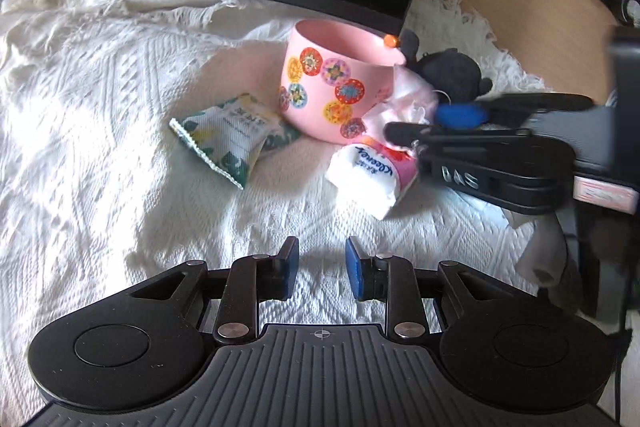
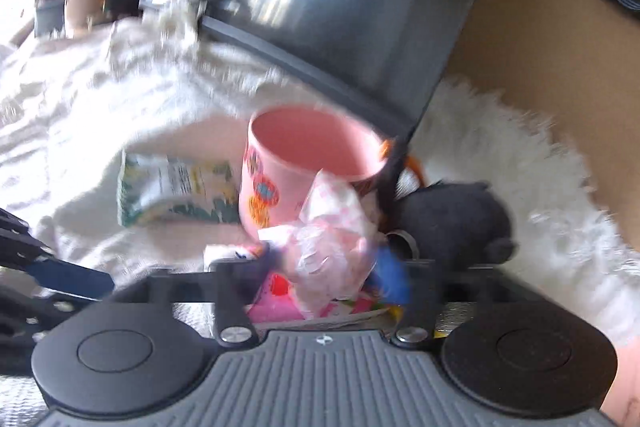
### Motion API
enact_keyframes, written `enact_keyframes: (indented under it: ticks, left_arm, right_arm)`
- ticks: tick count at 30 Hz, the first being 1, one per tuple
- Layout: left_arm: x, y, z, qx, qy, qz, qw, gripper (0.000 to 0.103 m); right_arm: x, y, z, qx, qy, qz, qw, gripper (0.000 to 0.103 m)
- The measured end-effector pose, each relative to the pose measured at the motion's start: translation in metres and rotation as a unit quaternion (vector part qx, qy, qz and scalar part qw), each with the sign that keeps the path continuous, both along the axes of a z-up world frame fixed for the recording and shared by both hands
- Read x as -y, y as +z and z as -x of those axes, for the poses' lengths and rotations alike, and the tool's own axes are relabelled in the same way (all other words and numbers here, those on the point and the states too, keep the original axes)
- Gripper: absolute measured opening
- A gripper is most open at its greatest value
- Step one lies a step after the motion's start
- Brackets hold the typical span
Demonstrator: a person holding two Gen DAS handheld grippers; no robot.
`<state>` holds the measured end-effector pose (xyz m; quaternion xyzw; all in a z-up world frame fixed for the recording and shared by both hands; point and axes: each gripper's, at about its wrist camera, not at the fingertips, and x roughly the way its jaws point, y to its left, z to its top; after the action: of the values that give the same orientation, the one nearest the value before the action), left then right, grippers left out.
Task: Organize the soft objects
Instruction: 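Grasp the pink floral cloth with the right gripper, then grasp the pink Kleenex tissue pack with the left gripper while the right gripper holds the cloth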
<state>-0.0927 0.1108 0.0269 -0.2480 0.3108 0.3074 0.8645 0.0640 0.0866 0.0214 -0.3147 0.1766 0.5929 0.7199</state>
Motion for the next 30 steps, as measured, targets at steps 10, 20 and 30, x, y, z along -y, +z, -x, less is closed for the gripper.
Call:
enact_keyframes:
  ticks: [10,20,30]
  left_arm:
    - [-0.005,0.026,-0.053,-0.012,-0.094,-0.095,0.9910,0.028]
    - [0.001,0.004,-0.105,-0.090,-0.206,-0.128,0.9660,0.066]
    - [-0.017,0.005,-0.097,-0.080,-0.160,-0.124,0.9762,0.071]
  right_arm:
    - [0.127,0.048,-0.038,-0.067,-0.117,-0.065,0.989,0.010]
    - [0.254,0.025,-0.057,-0.069,-0.275,-0.040,0.958,0.010]
    - [0.254,0.002,-0.057,-0.088,-0.305,-0.012,0.948,0.010]
